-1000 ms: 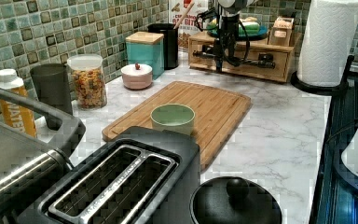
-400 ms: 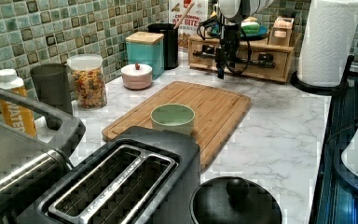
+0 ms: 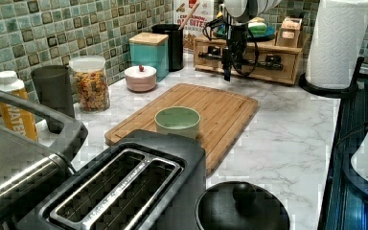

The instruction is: Open the drawer.

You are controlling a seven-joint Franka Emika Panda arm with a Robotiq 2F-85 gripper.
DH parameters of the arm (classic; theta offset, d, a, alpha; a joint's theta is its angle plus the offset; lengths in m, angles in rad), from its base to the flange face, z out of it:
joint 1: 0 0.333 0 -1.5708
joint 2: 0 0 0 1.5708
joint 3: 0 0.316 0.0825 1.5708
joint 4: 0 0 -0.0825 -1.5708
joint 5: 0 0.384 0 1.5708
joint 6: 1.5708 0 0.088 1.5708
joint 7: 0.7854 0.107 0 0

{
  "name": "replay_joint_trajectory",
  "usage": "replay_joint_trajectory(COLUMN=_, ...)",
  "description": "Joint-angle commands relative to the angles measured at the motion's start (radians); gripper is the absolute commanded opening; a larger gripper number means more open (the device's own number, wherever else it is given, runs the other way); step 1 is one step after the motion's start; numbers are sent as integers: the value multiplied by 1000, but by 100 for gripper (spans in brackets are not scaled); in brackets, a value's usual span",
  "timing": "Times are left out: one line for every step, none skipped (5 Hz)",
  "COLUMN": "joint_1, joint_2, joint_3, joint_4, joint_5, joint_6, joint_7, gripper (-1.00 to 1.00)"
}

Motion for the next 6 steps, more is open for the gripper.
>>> replay_joint_trajectory(joint_1=145, joint_2=-70, joint_3=154, joint_4=-85, joint_5=40, joint_6=-25, joint_7=80, gripper=100)
replay_joint_trajectory(joint_1=211, joint_2=-84, joint_3=203, joint_4=-109, joint_5=61, joint_6=-33, joint_7=201, gripper=100)
replay_joint_trajectory(joint_1=262, joint_2=-96, joint_3=262, joint_4=-130, joint_5=59, joint_6=-26, joint_7=329, gripper=100)
replay_joint_trajectory(joint_1=282, joint_2=-112, joint_3=313, joint_4=-144, joint_5=82, joint_6=-51, joint_7=377, gripper=100)
replay_joint_trajectory(joint_1=279, joint_2=-205, joint_3=345, joint_4=-206, joint_5=123, joint_6=-88, joint_7=336, gripper=100)
replay_joint_trajectory(joint_1=269, joint_2=-258, joint_3=332, joint_4=-271, joint_5=99, joint_6=0, joint_7=303, gripper=100)
